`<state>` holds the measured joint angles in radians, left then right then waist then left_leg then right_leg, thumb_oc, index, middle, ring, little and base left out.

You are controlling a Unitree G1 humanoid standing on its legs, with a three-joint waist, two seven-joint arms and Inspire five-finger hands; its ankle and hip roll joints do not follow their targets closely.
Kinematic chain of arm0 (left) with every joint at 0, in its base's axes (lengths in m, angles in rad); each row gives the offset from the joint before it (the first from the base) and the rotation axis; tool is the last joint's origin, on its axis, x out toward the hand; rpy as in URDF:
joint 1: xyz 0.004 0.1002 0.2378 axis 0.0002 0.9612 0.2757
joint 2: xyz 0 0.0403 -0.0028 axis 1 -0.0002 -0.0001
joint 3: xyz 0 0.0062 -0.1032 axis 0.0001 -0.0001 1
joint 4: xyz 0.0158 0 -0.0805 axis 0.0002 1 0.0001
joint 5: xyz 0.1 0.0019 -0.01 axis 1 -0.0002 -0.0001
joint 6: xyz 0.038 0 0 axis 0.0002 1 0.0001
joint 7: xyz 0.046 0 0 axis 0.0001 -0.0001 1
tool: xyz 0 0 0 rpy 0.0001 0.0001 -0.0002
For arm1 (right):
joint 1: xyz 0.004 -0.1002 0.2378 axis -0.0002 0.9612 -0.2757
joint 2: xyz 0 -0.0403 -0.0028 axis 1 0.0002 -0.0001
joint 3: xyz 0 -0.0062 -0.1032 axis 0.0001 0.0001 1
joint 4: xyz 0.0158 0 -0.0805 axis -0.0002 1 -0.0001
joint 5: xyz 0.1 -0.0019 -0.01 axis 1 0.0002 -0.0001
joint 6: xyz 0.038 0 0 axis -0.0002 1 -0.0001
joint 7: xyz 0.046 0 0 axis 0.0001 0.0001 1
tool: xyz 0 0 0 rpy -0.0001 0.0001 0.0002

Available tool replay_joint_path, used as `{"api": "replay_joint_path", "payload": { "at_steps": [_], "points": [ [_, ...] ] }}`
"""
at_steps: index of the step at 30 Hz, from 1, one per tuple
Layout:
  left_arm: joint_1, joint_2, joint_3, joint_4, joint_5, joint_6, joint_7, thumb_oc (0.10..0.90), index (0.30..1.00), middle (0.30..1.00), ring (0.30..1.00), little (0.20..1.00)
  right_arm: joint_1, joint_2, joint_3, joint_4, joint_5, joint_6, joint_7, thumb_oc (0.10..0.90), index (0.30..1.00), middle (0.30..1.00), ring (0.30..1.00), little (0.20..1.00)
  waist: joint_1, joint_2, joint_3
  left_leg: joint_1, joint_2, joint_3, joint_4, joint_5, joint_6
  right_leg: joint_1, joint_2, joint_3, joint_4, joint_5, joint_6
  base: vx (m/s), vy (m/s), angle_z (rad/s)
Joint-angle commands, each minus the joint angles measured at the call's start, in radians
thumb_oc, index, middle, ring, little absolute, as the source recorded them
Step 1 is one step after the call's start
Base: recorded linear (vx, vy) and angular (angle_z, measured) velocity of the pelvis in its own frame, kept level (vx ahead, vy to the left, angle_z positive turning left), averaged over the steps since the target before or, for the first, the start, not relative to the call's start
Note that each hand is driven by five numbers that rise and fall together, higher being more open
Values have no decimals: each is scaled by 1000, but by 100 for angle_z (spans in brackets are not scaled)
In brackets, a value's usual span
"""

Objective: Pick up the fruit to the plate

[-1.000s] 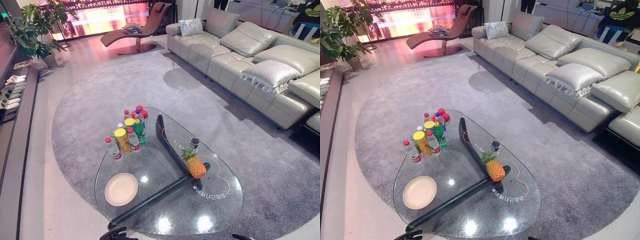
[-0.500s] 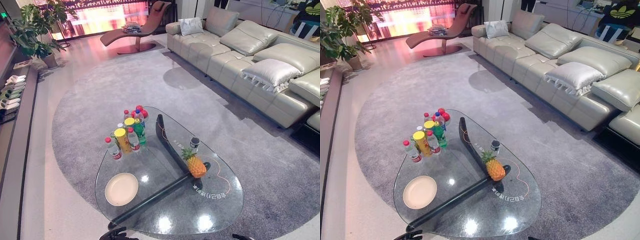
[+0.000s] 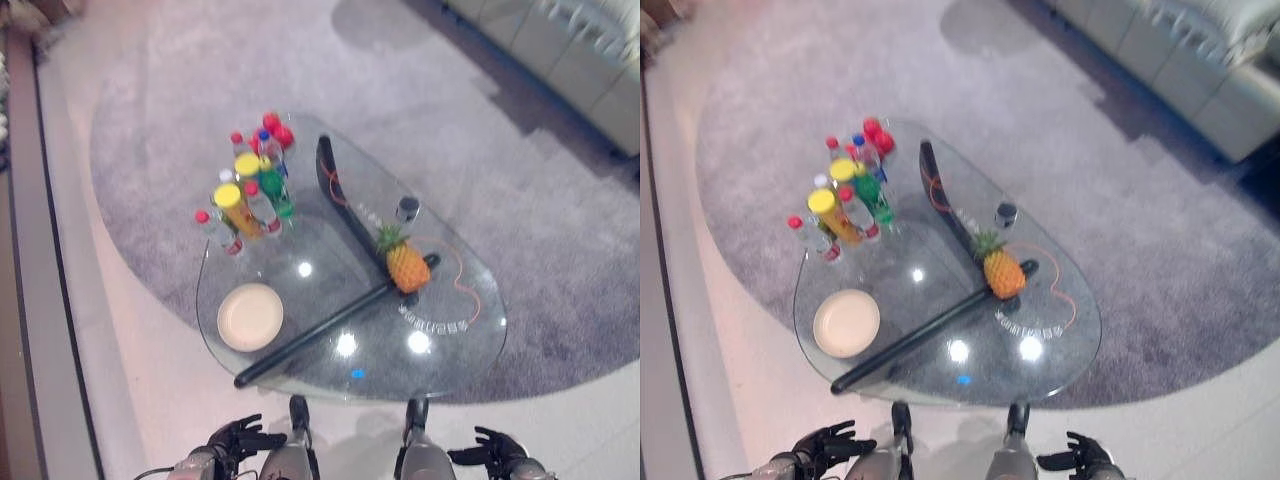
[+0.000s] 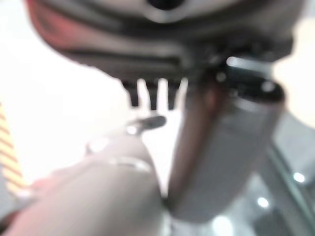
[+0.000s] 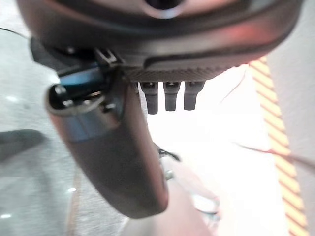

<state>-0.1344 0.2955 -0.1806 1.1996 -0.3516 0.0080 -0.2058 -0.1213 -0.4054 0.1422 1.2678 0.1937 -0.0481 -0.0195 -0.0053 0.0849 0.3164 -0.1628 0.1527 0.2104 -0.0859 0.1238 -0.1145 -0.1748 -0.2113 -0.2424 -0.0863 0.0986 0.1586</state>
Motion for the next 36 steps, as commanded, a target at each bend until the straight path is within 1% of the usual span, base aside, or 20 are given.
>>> {"api": "replay_joint_path", "payload": {
  "at_steps": [1, 3, 4, 6, 7, 9, 10, 11, 13, 14, 16, 20, 24, 31, 32, 35, 36],
  "points": [
    [-60, 69, 0, 70, -158, -1, -59, 800, 900, 900, 900, 900, -77, -32, 25, 24, 39, 5, -13, 800, 900, 900, 900, 900, -8, -42, 100, -43, 55, -66, -1, -3, -44, -59, -95, 59, 1, 80, 60, -141, -33, -18],
    [-96, 80, 2, 55, -253, -3, -103, 800, 900, 900, 900, 900, -102, -52, 21, 18, 58, -8, -17, 800, 900, 900, 900, 900, -4, -39, 130, -74, 50, -71, -1, 4, -46, -89, -96, 54, 5, 85, 60, -118, -43, -6],
    [-122, 89, -3, 40, -313, -7, -115, 800, 900, 900, 900, 900, -124, -62, 19, 13, 76, -19, -23, 800, 900, 900, 900, 900, -3, -35, 154, -96, 46, -76, -1, 7, -45, -119, -100, 54, 17, 88, 62, -136, -47, 0],
    [-147, 99, -5, 16, -379, -16, -124, 800, 900, 900, 900, 900, -150, -75, 17, -1, 97, -30, -41, 800, 900, 900, 900, 900, -3, -29, 177, -116, 41, -78, -1, 9, -41, -154, -103, 57, 35, 87, 62, -135, -24, 3],
    [-176, 112, -5, -8, -431, -16, -127, 800, 900, 900, 900, 900, -188, -96, 16, -15, 127, -30, -56, 800, 900, 900, 900, 900, -1, -24, 200, -140, 38, -83, -1, 19, -39, -192, -106, 65, 60, 83, 62, -144, -15, 5],
    [-208, 123, -7, -32, -493, -23, -121, 800, 900, 900, 900, 900, -235, -120, 12, -29, 158, -39, -83, 800, 900, 900, 900, 900, 2, -20, 204, -203, 34, -98, 31, 23, -37, -268, -110, 82, 108, 74, 60, -118, -27, 3],
    [-215, 125, -6, -37, -503, -24, -115, 800, 900, 900, 900, 900, -243, -125, 10, -33, 164, -42, -89, 800, 900, 900, 900, 900, 1, -20, 204, -221, 34, -103, 47, 19, -37, -285, -111, 86, 119, 72, 60, -71, -40, 5],
    [-233, 136, -6, -48, -536, -26, -99, 800, 900, 900, 900, 900, -261, -133, 10, -42, 184, -56, -105, 800, 900, 900, 900, 900, 1, -20, 204, -263, 34, -116, 84, 11, -37, -323, -114, 97, 146, 68, 60, -56, -37, 6],
    [-259, 146, 6, -66, -585, -38, -64, 800, 900, 900, 900, 900, -293, -144, 9, -62, 203, -100, -145, 800, 900, 900, 900, 900, -6, -24, 204, -338, 34, -130, 153, -10, -36, -393, -119, 117, 193, 57, 63, -69, -32, 1],
    [-266, 147, 9, -73, -597, -51, -40, 800, 900, 900, 900, 900, -300, -147, 9, -71, 207, -121, -163, 800, 900, 900, 900, 900, -7, -26, 204, -359, 34, -134, 168, -15, -36, -413, -118, 122, 206, 54, 64, -71, -15, -8],
    [-278, 149, 22, -81, -629, -92, 13, 800, 900, 900, 900, 900, -309, -146, 6, -93, 216, -163, -204, 800, 900, 900, 900, 900, -12, -29, 204, -406, 30, -145, 206, -23, -33, -459, -112, 134, 241, 48, 64, -55, -7, -6],
    [-298, 147, 54, -86, -655, -165, 106, 800, 900, 900, 900, 900, -306, -134, 0, -126, 218, -219, -271, 800, 900, 900, 900, 900, -19, -36, 204, -467, 20, -162, 264, -38, -27, -518, -103, 144, 287, 40, 64, -27, -15, 8],
    [-302, 142, 78, -92, -638, -230, 173, 800, 900, 900, 900, 900, -314, -123, -5, -134, 231, -245, -293, 800, 900, 900, 900, 900, -16, -46, 204, -531, 10, -184, 318, -51, -21, -572, -91, 142, 331, 29, 57, -17, -30, 7],
    [-320, 146, 81, -111, -609, -259, 261, 800, 900, 900, 900, 900, -334, -118, 4, -140, 258, -263, -297, 800, 900, 900, 900, 900, -8, -55, 204, -588, 4, -204, 370, -71, -13, -625, -79, 139, 379, 13, 49, -11, -23, 6],
    [-332, 148, 79, -110, -598, -269, 284, 800, 900, 900, 900, 900, -351, -121, 8, -143, 263, -267, -298, 800, 900, 900, 900, 900, -7, -57, 204, -611, 2, -210, 382, -66, -11, -644, -82, 137, 386, 18, 46, -14, -14, 6],
    [-338, 149, 77, -104, -593, -276, 298, 800, 900, 900, 900, 900, -365, -126, 14, -144, 271, -272, -296, 800, 900, 900, 900, 900, -4, -58, 204, -625, 4, -215, 402, -78, -12, -656, -83, 135, 400, 9, 45, -15, -5, 5],
    [-342, 151, 78, -103, -590, -277, 300, 800, 900, 900, 900, 900, -370, -127, 15, -143, 273, -274, -297, 800, 900, 900, 900, 900, -5, -58, 204, -633, 2, -216, 401, -72, -12, -662, -84, 135, 397, 15, 44, 0, 0, 0]
  ]
}}
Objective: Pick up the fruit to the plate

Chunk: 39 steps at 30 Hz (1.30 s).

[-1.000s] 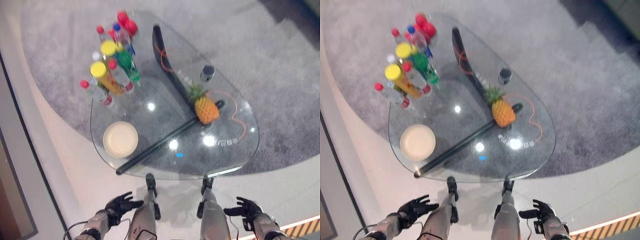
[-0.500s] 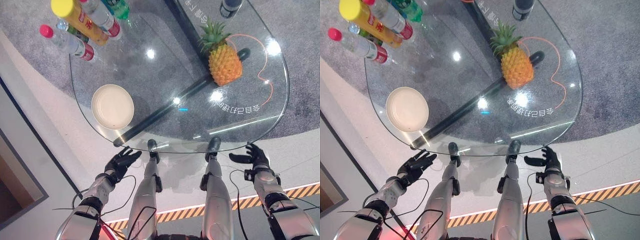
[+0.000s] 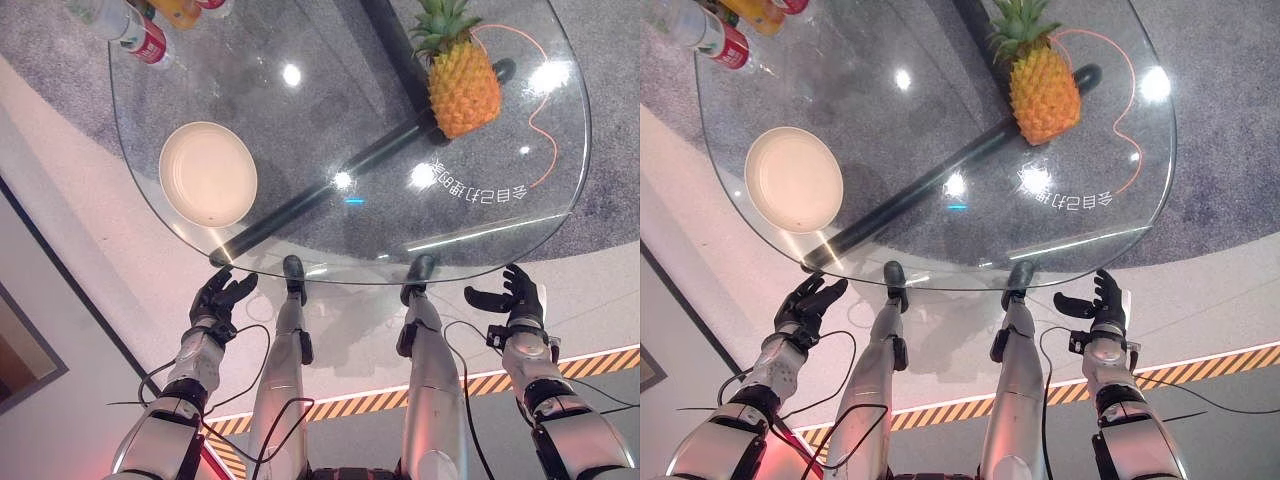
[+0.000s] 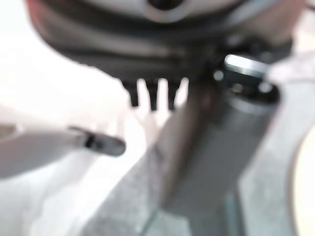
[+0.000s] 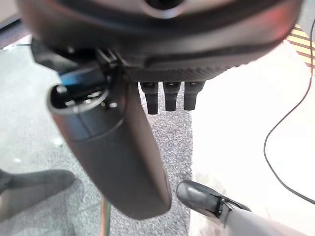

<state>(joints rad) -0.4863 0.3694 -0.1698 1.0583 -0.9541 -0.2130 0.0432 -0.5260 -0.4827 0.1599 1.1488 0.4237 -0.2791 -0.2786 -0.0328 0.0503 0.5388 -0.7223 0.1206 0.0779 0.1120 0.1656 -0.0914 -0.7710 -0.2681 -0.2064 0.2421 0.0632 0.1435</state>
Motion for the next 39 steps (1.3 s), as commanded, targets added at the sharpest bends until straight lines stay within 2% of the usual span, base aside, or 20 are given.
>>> {"api": "replay_joint_path", "payload": {
  "at_steps": [1, 12, 17, 23, 28, 33, 39],
  "points": [
    [7, 80, 68, 41, 14, -53, 54, 800, 900, 900, 900, 900, 33, -50, -1, -23, 46, -48, -37, 800, 900, 900, 900, 900, 25, -24, -19, -77, 36, -85, 211, -121, -36, -68, -26, 98, 75, 44, 59, 0, 0, 0],
    [6, 80, 53, 46, 33, -61, 51, 800, 900, 900, 900, 900, 10, -56, 14, -27, 45, -50, -56, 800, 900, 900, 900, 900, 31, -19, -19, -105, 35, -87, 204, -114, -36, -97, -29, 91, 78, 49, 59, 0, 0, 0],
    [7, 83, 46, 48, 44, -52, 49, 800, 900, 900, 900, 900, 6, -66, 18, -10, 15, -2, -93, 800, 900, 900, 900, 900, 35, -19, -19, -104, 36, -85, 180, -102, -38, -96, -26, 84, 64, 54, 60, 0, 0, 0],
    [7, 89, 35, 62, 47, -44, 30, 800, 900, 900, 900, 900, -3, -105, -22, 55, 39, 41, -200, 800, 900, 900, 900, 900, 40, -21, -19, -94, 38, -80, 163, -97, -39, -82, -28, 72, 44, 64, 64, 0, 0, 0],
    [5, 99, 16, 54, 52, -40, 37, 800, 900, 900, 900, 900, -29, -186, -96, 94, 125, 55, -339, 800, 900, 900, 900, 900, 44, -25, -19, -97, 40, -85, 162, -93, -37, -79, -31, 66, 39, 76, 68, 1, -15, 0],
    [3, 115, 0, 51, 58, -31, 39, 800, 900, 900, 900, 900, -62, -263, -150, 96, 172, 15, -451, 800, 900, 900, 900, 900, 48, -33, -19, -95, 42, -92, 162, -95, -33, -72, -33, 55, 38, 82, 73, 12, -41, 2],
    [8, 121, -15, 46, 51, -26, 40, 800, 900, 900, 900, 900, -120, -331, -164, 72, 190, -42, -547, 800, 900, 900, 900, 900, 54, -35, -19, -81, 44, -96, 150, -101, -31, -57, -31, 48, 30, 80, 76, -4, -5, 4]
  ]
}}
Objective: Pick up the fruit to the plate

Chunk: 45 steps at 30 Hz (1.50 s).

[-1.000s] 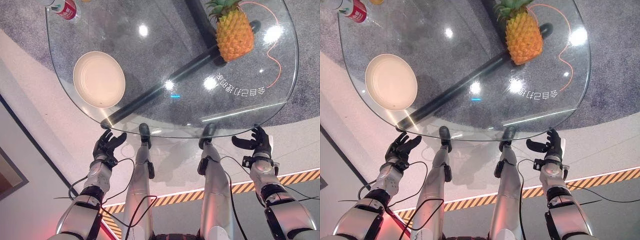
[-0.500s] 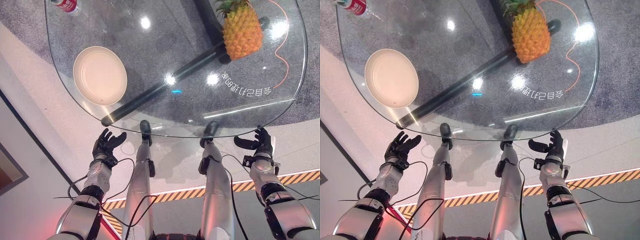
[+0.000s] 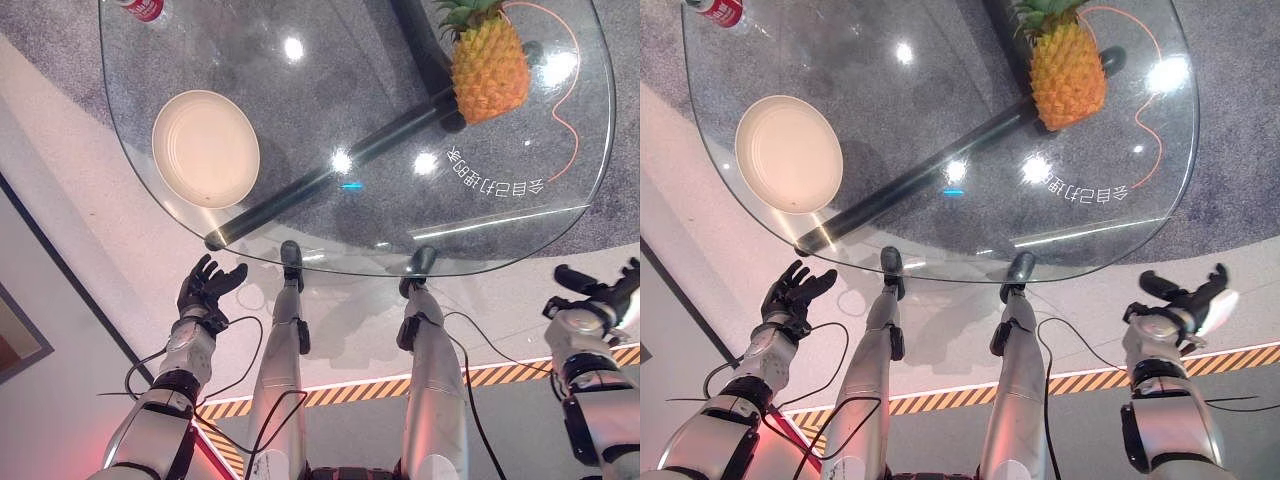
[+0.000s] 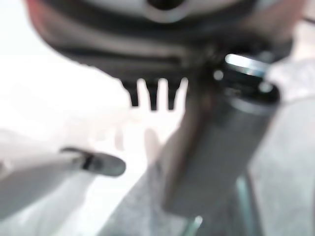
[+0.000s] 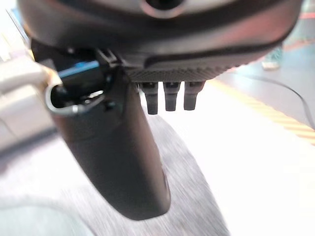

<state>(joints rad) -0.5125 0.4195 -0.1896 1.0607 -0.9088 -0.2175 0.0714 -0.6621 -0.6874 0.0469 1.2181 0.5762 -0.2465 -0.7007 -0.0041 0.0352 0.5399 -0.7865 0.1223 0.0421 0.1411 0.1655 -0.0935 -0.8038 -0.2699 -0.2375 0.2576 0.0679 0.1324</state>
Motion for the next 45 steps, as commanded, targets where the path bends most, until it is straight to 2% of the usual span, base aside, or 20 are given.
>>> {"api": "replay_joint_path", "payload": {
  "at_steps": [1, 2, 3, 7, 9, 14, 18, 21, 24, 30, 38, 45],
  "points": [
    [32, 71, 0, 42, 6, -21, 13, 800, 900, 900, 900, 900, 1, -144, -59, -13, 46, -100, -132, 800, 900, 900, 900, 900, 24, -20, -20, -25, 40, -62, 120, -93, -28, -29, -32, 77, 12, 82, 87, 0, 0, 0],
    [30, 71, -1, 43, 6, -21, 13, 800, 900, 900, 900, 900, -5, -148, -59, -17, 42, -110, -137, 800, 900, 900, 900, 900, 24, -20, -20, -25, 40, -62, 119, -93, -27, -29, -32, 76, 11, 83, 87, 0, 0, 0],
    [34, 73, -4, 41, 9, -17, 12, 800, 900, 900, 900, 900, -13, -159, -57, -39, 41, -150, -149, 800, 900, 900, 900, 900, 25, -19, -20, -17, 42, -62, 120, -101, -28, -24, -32, 75, 14, 76, 89, 0, 0, 0],
    [38, 77, -5, 30, 4, -12, 9, 800, 900, 900, 900, 900, -40, -174, -48, -136, 13, -199, -188, 800, 900, 900, 900, 900, 20, -16, -20, -25, 38, -60, 113, -90, -26, -32, -33, 75, 10, 82, 86, -9, 24, 0],
    [56, 73, -7, 16, -3, -19, 10, 800, 900, 900, 900, 900, -46, -174, -18, -289, -67, -213, -259, 800, 900, 900, 900, 900, 16, -14, -20, -21, 36, -57, 110, -95, -27, -31, -31, 77, 10, 74, 87, -1, 60, -1],
    [74, 62, 1, 2, -1, -26, 5, 800, 900, 900, 900, 900, -68, -171, 37, -506, -207, -203, -339, 800, 900, 900, 900, 900, 10, -8, -20, -20, 31, -49, 98, -89, -26, -38, -33, 80, 6, 71, 84, -8, 53, -1],
    [104, 39, 15, -15, 10, -41, 1, 800, 900, 900, 900, 900, -81, -166, 55, -722, -332, -142, -362, 800, 900, 900, 900, 900, 7, 1, -20, -17, 27, -41, 91, -85, -22, -43, -37, 85, 9, 64, 83, 0, 59, -2],
    [109, 33, 17, -17, 13, -45, 2, 800, 900, 900, 900, 900, -80, -162, 57, -766, -349, -124, -360, 800, 900, 900, 900, 900, 6, 2, -20, -16, 27, -39, 89, -84, -22, -43, -37, 86, 9, 63, 83, 1, 12, -1],
    [128, 15, 35, -30, 27, -44, -7, 800, 900, 900, 900, 900, -87, -142, 73, -921, -388, -84, -295, 800, 900, 900, 900, 900, 5, 8, -20, -11, 27, -34, 82, -80, -19, -41, -39, 89, 8, 58, 81, 13, 50, 0],
    [153, -6, 48, -44, 45, -47, -14, 800, 900, 900, 900, 900, -73, -103, 92, -1068, -387, -43, -191, 800, 900, 900, 900, 900, 7, 10, -20, -2, 25, -25, 73, -71, -17, -36, -38, 90, 8, 54, 77, 7, 16, 0],
    [178, -39, 51, -56, 57, -57, -7, 800, 900, 900, 900, 900, -44, -53, 108, -1146, -404, -16, -98, 800, 900, 900, 900, 900, 8, 20, -20, 5, 22, -15, 67, -62, -14, -37, -40, 93, 16, 52, 73, 5, 19, 0],
    [187, -50, 53, -55, 64, -55, -12, 800, 900, 900, 900, 900, -38, -37, 154, -1193, -428, 60, -21, 800, 900, 900, 900, 900, 11, 23, -20, 17, 24, -3, 65, -56, -15, -31, -43, 92, 19, 52, 72, 0, 0, 0]
  ]
}}
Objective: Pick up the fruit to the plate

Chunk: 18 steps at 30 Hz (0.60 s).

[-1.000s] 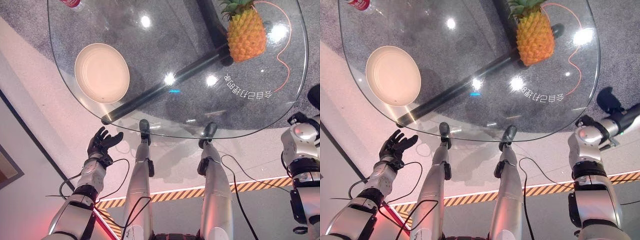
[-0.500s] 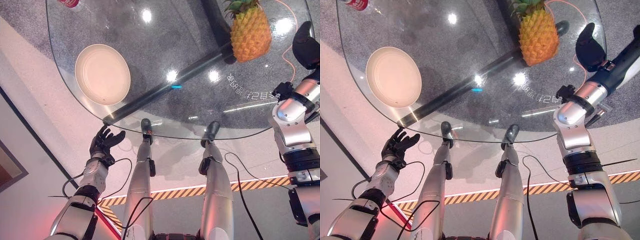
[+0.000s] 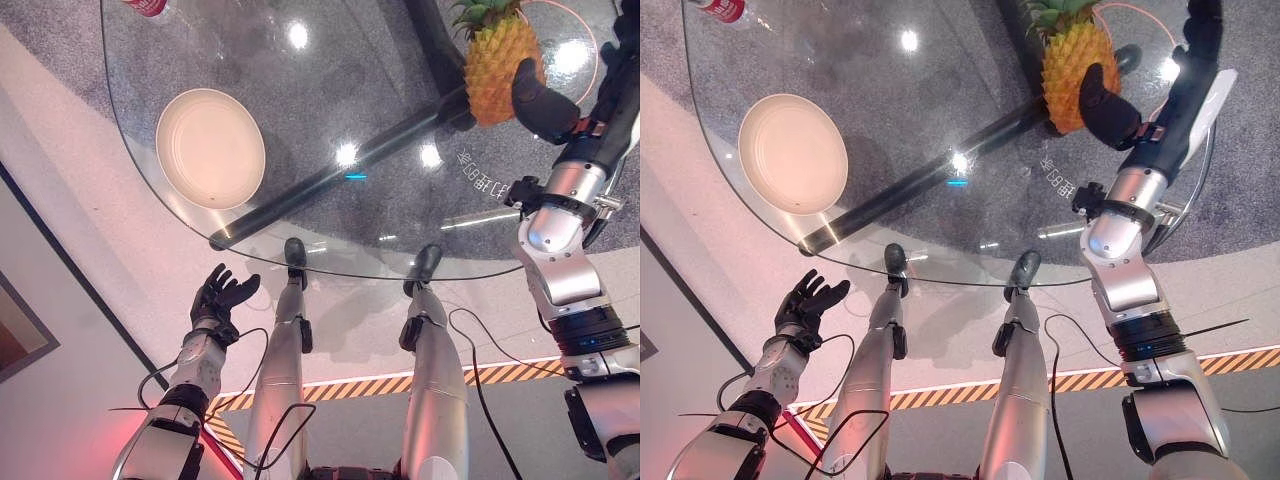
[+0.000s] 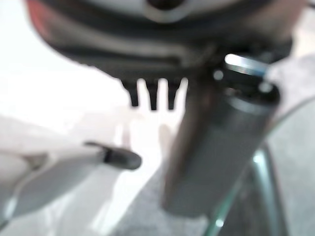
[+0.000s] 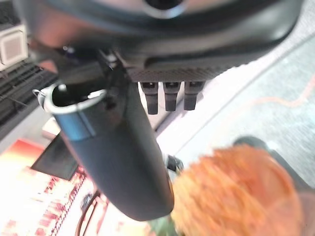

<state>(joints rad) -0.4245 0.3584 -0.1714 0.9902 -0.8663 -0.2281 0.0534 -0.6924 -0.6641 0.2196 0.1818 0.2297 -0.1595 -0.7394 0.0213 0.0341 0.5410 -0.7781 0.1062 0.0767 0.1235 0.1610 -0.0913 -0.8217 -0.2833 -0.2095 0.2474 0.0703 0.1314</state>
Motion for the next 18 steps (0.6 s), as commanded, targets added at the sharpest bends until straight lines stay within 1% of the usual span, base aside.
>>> {"api": "replay_joint_path", "payload": {
  "at_steps": [1, 6, 11, 15, 18],
  "points": [
    [102, 9, 33, 13, 21, -45, 6, 800, 900, 900, 900, 900, -6, -60, -15, -161, -77, -24, 20, 800, 900, 900, 900, 900, -14, 25, -21, 9, 41, -36, 81, -51, -17, -13, -30, 64, 28, 50, 73, 0, 0, 0],
    [105, -4, 23, 20, 24, -54, 10, 800, 900, 900, 900, 900, 2, -47, -4, -169, -60, -34, 44, 800, 900, 900, 900, 900, -14, 28, -21, 21, 43, -31, 72, -47, -19, -4, -32, 61, 26, 49, 72, 0, 0, 0],
    [106, -1, 21, 21, 20, -47, 7, 800, 900, 900, 900, 900, 3, -51, 4, -211, -61, -1, 57, 800, 900, 900, 900, 900, -16, 28, -21, 30, 46, -24, 67, -43, -22, 1, -34, 60, 24, 51, 74, 0, 0, 0],
    [105, -8, 20, 22, 24, -49, 10, 800, 900, 900, 900, 900, 4, -51, 8, -214, -79, 20, 41, 800, 900, 900, 900, 900, -16, 29, -21, 37, 48, -22, 64, -42, -22, 5, -35, 61, 25, 51, 75, 0, 0, 0],
    [104, -14, 15, 27, 27, -54, 14, 800, 900, 900, 900, 900, -9, -55, 12, -195, -127, 37, -4, 800, 900, 900, 900, 900, -14, 30, -21, 38, 48, -22, 63, -42, -22, 5, -36, 59, 27, 51, 76, 0, 0, 0]
  ]
}}
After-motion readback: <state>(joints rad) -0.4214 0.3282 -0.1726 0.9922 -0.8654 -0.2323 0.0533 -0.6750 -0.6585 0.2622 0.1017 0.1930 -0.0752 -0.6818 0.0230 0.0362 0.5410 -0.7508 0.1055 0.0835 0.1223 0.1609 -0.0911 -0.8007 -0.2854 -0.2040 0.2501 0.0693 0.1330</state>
